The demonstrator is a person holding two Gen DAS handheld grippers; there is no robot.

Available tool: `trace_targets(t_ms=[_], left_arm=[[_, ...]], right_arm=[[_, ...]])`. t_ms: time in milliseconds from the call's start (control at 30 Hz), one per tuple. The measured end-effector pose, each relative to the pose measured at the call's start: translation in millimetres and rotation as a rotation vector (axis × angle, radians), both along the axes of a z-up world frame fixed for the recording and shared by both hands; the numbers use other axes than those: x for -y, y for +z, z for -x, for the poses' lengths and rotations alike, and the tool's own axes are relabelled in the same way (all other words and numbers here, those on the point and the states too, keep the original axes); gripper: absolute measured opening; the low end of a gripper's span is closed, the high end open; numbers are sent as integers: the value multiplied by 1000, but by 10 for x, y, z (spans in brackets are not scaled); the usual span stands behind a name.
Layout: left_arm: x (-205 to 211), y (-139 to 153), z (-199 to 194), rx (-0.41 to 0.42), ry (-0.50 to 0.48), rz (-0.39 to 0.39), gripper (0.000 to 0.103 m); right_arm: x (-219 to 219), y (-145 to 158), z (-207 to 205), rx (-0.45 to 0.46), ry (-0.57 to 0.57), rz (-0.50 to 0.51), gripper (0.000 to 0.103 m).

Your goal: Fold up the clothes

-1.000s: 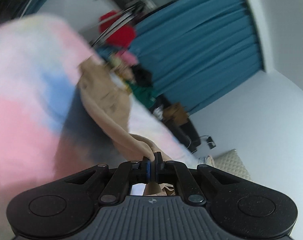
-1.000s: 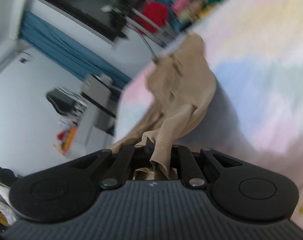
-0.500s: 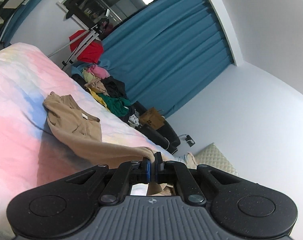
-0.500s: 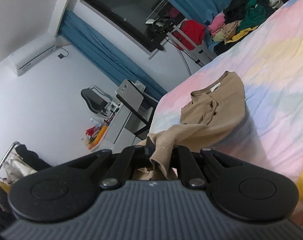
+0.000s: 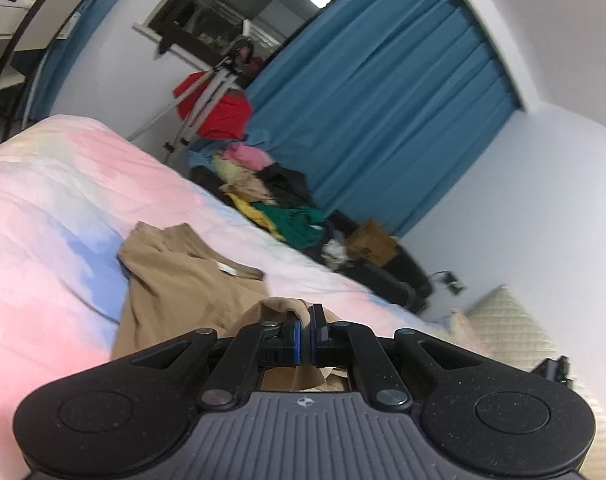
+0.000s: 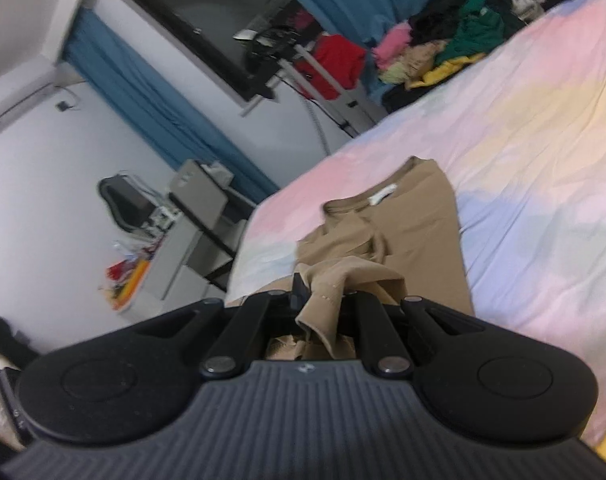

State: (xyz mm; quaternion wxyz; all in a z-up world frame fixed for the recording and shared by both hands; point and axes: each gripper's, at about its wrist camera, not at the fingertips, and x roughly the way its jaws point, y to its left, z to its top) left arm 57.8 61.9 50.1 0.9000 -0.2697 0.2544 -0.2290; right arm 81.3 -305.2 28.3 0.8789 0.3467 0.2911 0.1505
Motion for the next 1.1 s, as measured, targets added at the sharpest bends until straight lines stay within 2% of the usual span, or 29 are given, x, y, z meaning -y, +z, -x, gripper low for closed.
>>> trace_targets(t_ms=[200, 333, 500, 600, 700, 733, 767, 800, 833, 867, 900, 967, 1100], left_arm=[[150, -587, -768, -55, 31, -80, 5], [214, -1036, -1161, -82, 41, -184, 5], [231, -1543, -1604, -151, 42, -257, 5], [190, -1709, -1742, -184, 27, -245, 5], [146, -1715, -1748, -192, 14, -223, 6], [138, -1690, -1721, -192, 10, -220, 11], [135, -1655, -1683, -190, 6, -220, 24], [129, -1621, -1639, -184, 3, -223, 32], [130, -1580, -1588, -175, 1, -230, 48], [138, -1534, -1518, -164, -2, -240, 54], [145, -1488, -1439, -154, -5, -253, 55], [159, -1395, -1281, -133, -11, -279, 63], [161, -1284, -948, -122, -36, -298, 63]], right_arm=[[-129, -526, -567, -62, 11, 98, 8], [-222, -877, -929, -102, 20, 170, 8], [-339, -1317, -1381, -150, 32, 260, 9], [-367, -1488, -1498, -183, 39, 277, 9], [-370, -1506, -1537, -203, 45, 270, 10], [-367, -1499, -1544, -207, 49, 265, 11], [-360, -1477, -1533, -205, 55, 259, 14], [-356, -1447, -1506, -195, 63, 253, 22], [-351, -1416, -1480, -185, 71, 246, 29], [-347, -1386, -1453, -175, 79, 240, 47], [-342, -1355, -1426, -166, 87, 233, 63], [-351, -1260, -1301, -137, 82, 246, 68], [-385, -1043, -996, -72, 57, 293, 68]])
